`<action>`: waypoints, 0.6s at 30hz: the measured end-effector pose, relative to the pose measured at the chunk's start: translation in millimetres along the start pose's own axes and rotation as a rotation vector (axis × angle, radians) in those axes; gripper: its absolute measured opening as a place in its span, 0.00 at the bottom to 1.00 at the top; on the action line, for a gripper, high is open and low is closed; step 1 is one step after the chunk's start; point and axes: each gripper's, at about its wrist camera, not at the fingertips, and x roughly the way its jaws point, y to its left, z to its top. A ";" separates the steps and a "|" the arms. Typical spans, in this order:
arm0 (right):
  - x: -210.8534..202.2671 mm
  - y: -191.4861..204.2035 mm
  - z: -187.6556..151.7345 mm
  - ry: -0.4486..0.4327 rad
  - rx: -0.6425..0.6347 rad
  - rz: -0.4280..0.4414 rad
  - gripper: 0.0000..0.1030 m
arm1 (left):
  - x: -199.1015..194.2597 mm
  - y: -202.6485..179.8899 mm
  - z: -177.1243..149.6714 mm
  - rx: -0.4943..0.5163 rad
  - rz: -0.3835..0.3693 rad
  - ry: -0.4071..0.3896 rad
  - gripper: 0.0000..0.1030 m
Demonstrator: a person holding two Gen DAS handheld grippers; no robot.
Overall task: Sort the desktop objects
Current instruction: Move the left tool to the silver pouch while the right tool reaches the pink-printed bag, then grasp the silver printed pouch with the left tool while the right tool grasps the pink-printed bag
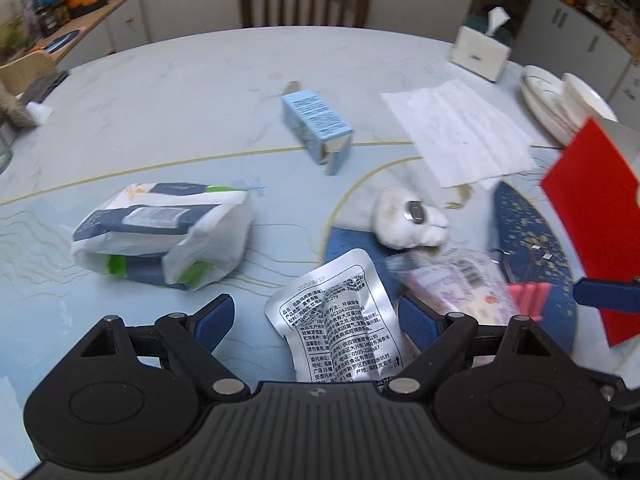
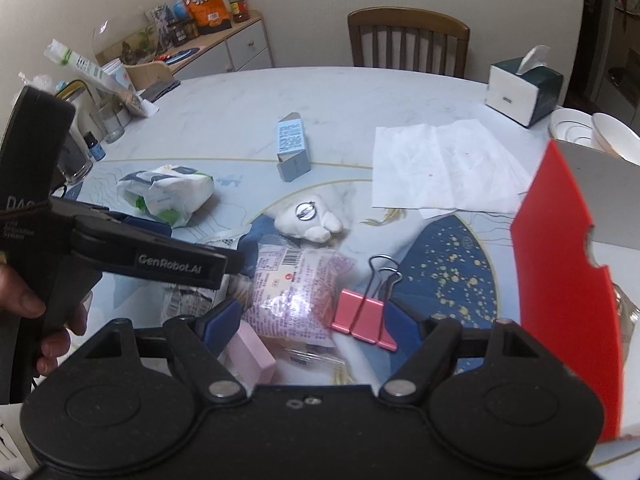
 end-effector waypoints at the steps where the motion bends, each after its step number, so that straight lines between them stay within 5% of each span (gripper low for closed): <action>1: 2.5 0.6 0.8 0.003 -0.004 0.004 0.74 | 2.1 1.7 0.6 -0.012 0.012 0.009 0.86; 18: 33.1 6.6 9.8 0.047 -0.019 -0.006 0.67 | 18.9 12.3 -0.6 -0.101 0.014 0.045 0.86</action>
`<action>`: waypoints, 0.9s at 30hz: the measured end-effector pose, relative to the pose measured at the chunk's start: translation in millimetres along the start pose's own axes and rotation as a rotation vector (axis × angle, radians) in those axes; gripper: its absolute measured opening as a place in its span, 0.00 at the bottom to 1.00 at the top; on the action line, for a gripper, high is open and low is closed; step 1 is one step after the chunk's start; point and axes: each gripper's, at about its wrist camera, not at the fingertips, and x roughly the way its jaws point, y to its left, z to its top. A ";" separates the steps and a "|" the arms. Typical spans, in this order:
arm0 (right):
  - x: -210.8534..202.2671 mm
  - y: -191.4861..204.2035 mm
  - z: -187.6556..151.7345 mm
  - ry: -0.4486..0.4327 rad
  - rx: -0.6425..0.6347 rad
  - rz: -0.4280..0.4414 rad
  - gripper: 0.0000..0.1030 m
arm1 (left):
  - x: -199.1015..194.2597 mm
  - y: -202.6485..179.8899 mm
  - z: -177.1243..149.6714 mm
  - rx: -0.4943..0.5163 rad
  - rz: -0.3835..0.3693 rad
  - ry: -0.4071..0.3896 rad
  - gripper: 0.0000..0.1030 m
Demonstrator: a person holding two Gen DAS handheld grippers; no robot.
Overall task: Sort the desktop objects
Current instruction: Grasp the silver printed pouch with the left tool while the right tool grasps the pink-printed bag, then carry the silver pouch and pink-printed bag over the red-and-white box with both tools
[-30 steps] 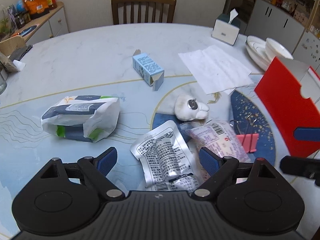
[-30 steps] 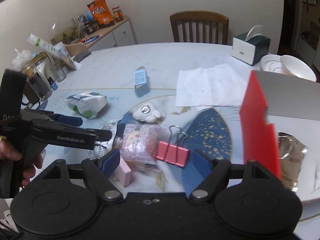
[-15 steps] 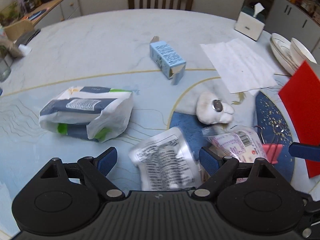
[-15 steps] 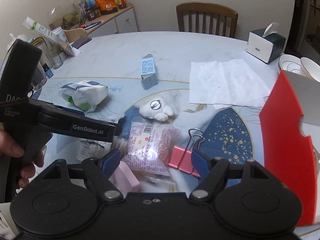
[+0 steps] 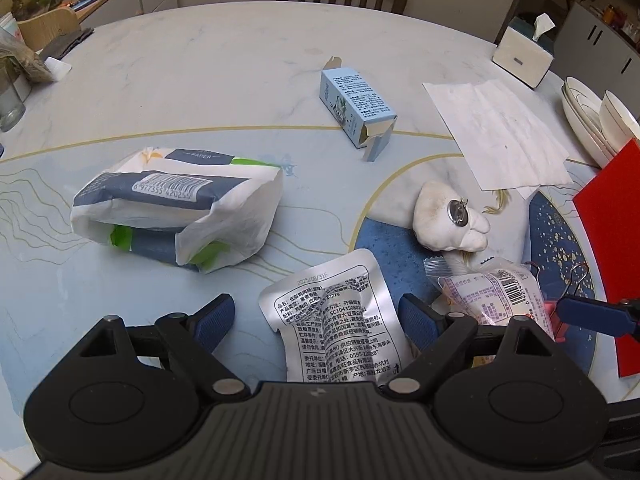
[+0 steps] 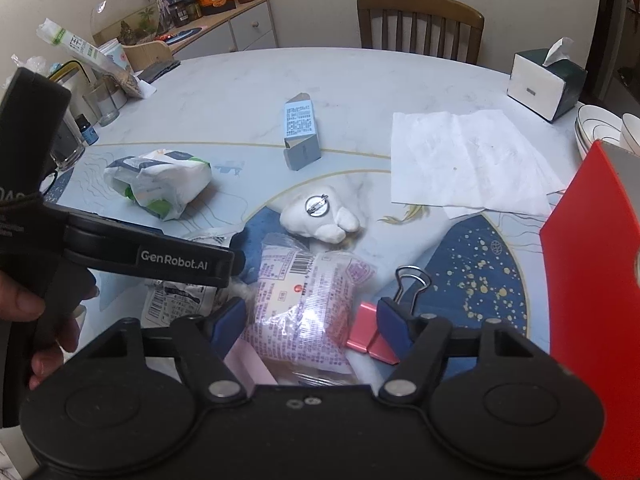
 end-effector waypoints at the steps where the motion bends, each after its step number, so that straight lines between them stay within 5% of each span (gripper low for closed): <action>1: 1.4 0.3 0.3 0.003 -0.001 -0.002 0.66 | -0.3 -0.1 -0.3 -0.003 -0.001 0.000 0.86; 10: 11.0 8.9 2.8 0.020 -0.040 -0.011 0.55 | -7.2 -5.8 -3.4 0.013 -0.038 -0.015 0.60; 27: 1.4 5.9 3.8 0.002 -0.030 -0.008 0.46 | -17.4 9.1 -12.1 -0.047 -0.104 -0.046 0.58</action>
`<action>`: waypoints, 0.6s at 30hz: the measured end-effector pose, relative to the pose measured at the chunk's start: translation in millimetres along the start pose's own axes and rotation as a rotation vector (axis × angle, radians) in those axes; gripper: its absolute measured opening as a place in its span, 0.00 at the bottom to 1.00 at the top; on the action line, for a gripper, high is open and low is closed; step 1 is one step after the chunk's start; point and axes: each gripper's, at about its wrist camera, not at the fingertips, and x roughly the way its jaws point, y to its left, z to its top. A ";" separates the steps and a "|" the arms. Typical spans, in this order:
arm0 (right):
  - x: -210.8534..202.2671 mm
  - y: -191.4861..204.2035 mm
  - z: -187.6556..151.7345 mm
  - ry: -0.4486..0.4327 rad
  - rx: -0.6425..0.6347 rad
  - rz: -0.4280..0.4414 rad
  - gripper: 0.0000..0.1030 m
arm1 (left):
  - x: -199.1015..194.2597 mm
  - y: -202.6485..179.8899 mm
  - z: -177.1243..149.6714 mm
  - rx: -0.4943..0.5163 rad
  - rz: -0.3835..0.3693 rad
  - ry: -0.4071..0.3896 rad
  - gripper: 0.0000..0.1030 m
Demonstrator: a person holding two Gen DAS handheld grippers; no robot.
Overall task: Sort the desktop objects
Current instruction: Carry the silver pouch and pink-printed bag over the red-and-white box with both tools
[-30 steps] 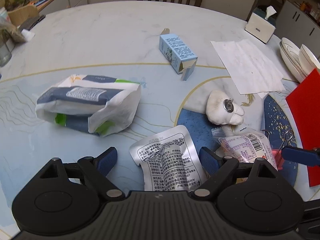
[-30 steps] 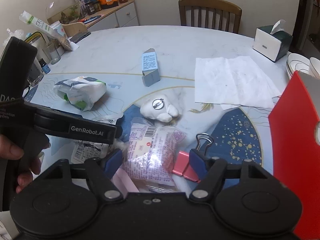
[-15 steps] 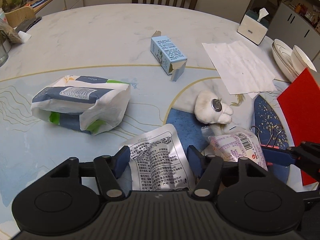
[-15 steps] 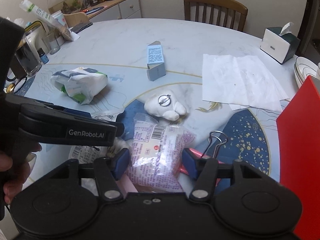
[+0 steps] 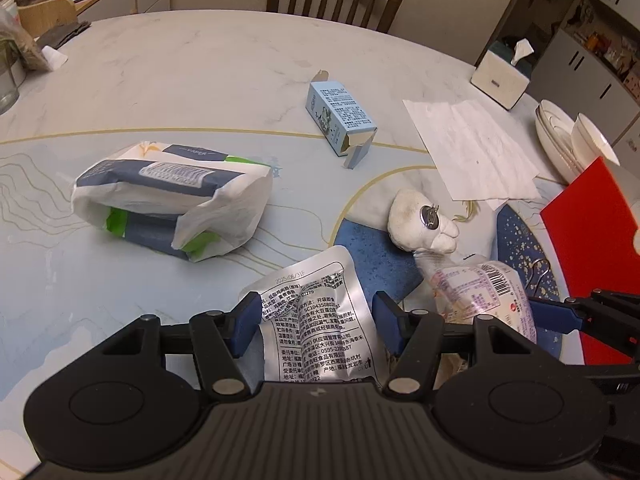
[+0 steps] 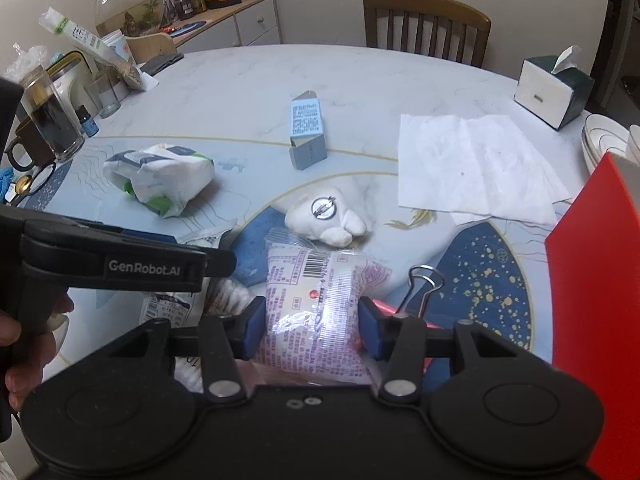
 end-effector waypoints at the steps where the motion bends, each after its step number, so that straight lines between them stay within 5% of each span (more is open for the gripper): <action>1: -2.0 -0.8 0.3 -0.003 0.004 0.001 0.46 | -2.0 1.0 -0.4 -0.004 -0.003 -0.002 0.58; 18: -46.4 -12.3 1.4 -0.080 0.060 0.023 0.46 | -48.9 -3.7 -10.5 0.016 -0.053 -0.056 0.58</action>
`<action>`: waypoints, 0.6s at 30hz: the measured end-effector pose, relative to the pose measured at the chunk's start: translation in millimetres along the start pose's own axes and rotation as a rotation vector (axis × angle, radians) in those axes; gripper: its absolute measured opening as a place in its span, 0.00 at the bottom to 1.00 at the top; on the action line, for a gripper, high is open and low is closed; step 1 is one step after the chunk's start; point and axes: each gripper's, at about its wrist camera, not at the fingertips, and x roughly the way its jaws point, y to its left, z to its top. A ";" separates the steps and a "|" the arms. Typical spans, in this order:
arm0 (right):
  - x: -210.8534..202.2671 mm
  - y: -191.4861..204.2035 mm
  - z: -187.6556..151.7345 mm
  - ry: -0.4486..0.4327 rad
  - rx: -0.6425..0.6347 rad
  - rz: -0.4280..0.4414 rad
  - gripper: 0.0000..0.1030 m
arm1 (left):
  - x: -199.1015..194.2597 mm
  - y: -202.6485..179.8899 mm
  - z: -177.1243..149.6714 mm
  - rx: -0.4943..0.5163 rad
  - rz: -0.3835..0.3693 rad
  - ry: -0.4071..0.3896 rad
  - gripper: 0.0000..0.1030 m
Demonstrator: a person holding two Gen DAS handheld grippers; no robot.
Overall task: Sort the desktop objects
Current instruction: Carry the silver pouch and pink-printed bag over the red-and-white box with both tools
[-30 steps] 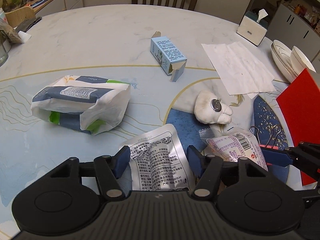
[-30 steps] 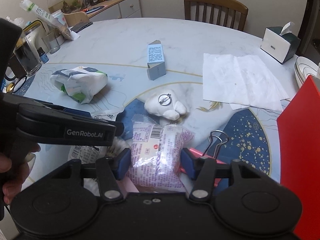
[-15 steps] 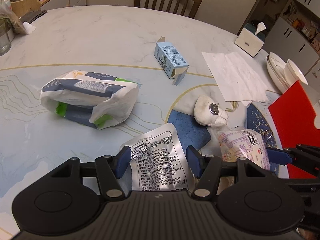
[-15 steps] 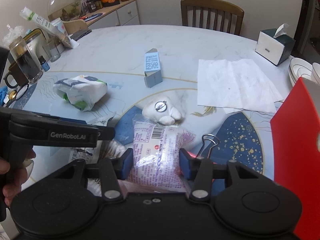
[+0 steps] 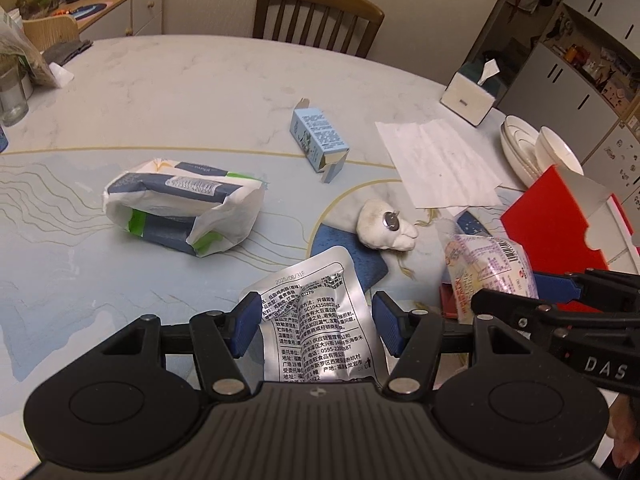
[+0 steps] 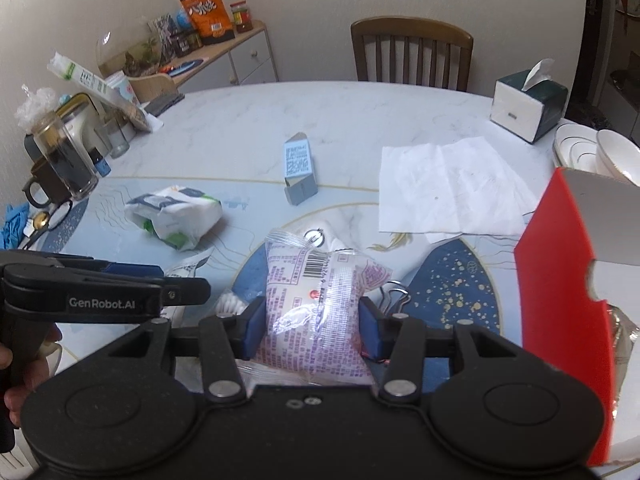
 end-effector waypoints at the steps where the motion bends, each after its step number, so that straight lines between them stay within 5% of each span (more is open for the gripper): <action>1: -3.0 -1.5 -0.3 -0.004 0.006 0.003 0.46 | -2.7 -0.5 -0.2 0.000 -0.002 -0.004 0.58; 18: -59.8 -21.2 -9.8 -0.030 0.032 0.066 0.46 | -42.1 -33.2 -6.4 0.034 -0.044 -0.025 0.58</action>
